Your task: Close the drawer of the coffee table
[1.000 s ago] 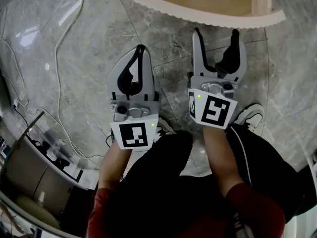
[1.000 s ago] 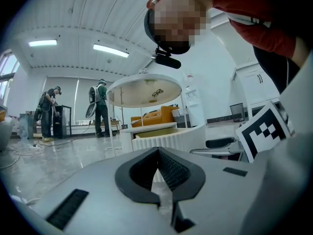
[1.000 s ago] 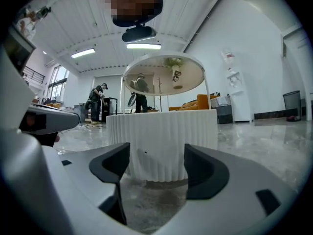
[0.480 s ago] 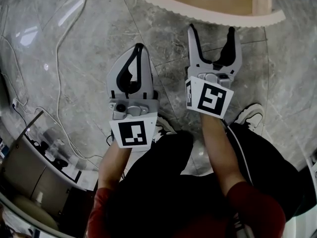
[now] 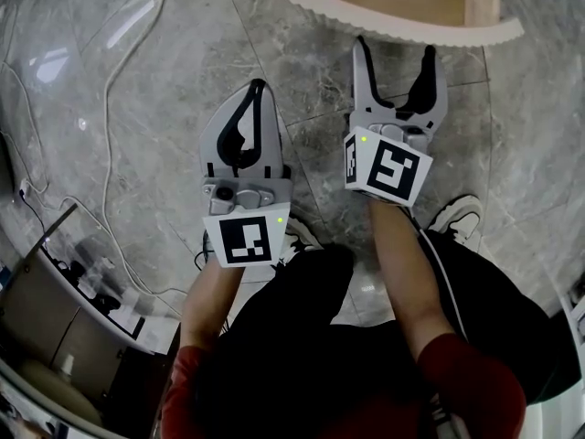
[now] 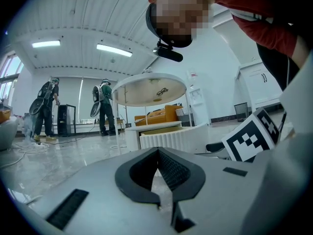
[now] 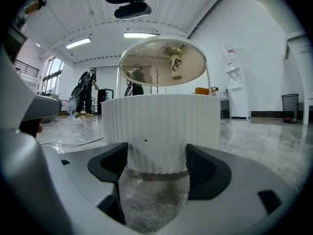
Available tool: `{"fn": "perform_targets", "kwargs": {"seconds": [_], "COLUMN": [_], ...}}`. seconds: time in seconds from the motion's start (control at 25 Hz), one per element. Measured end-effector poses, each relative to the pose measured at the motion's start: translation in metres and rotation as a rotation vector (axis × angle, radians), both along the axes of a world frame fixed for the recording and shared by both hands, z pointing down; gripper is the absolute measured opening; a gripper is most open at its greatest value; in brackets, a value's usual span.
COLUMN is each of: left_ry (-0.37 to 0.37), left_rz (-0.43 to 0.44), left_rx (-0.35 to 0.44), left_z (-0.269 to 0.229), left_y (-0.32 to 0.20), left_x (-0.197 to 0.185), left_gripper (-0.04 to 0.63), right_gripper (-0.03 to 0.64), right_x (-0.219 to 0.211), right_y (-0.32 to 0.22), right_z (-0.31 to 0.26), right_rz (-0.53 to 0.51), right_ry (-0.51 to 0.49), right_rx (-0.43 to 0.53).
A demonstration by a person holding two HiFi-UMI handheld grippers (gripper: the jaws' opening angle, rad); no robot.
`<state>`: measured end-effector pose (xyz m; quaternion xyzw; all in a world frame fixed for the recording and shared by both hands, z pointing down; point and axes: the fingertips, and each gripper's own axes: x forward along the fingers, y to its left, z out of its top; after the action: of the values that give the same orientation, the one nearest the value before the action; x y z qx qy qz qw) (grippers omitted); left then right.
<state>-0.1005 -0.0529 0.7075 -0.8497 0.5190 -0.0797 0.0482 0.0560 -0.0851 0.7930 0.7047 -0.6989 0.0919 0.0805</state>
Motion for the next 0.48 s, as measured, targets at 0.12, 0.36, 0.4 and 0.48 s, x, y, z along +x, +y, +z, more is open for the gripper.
{"fn": "perform_targets", "kwargs": {"seconds": [0.12, 0.36, 0.4, 0.48], "left_ry": [0.007, -0.013, -0.020, -0.036], "left_rz": [-0.016, 0.007, 0.006, 0.003], "left_rx": [-0.012, -0.074, -0.089, -0.116], "left_z": [0.002, 0.013, 0.015, 0.020], "left_y": [-0.006, -0.019, -0.021, -0.027], "left_x": [0.000, 0.011, 0.013, 0.016], "left_gripper": [0.013, 0.014, 0.014, 0.014], "right_gripper": [0.351, 0.351, 0.351, 0.351], "right_x": [0.003, 0.006, 0.007, 0.009], "right_y": [-0.010, -0.033, -0.036, -0.043], "right_z": [0.000, 0.000, 0.000, 0.001], "right_rz": [-0.001, 0.017, 0.017, 0.014], "right_ry": [0.008, 0.000, -0.001, -0.001], "right_rx": [-0.004, -0.008, -0.013, -0.020]}}
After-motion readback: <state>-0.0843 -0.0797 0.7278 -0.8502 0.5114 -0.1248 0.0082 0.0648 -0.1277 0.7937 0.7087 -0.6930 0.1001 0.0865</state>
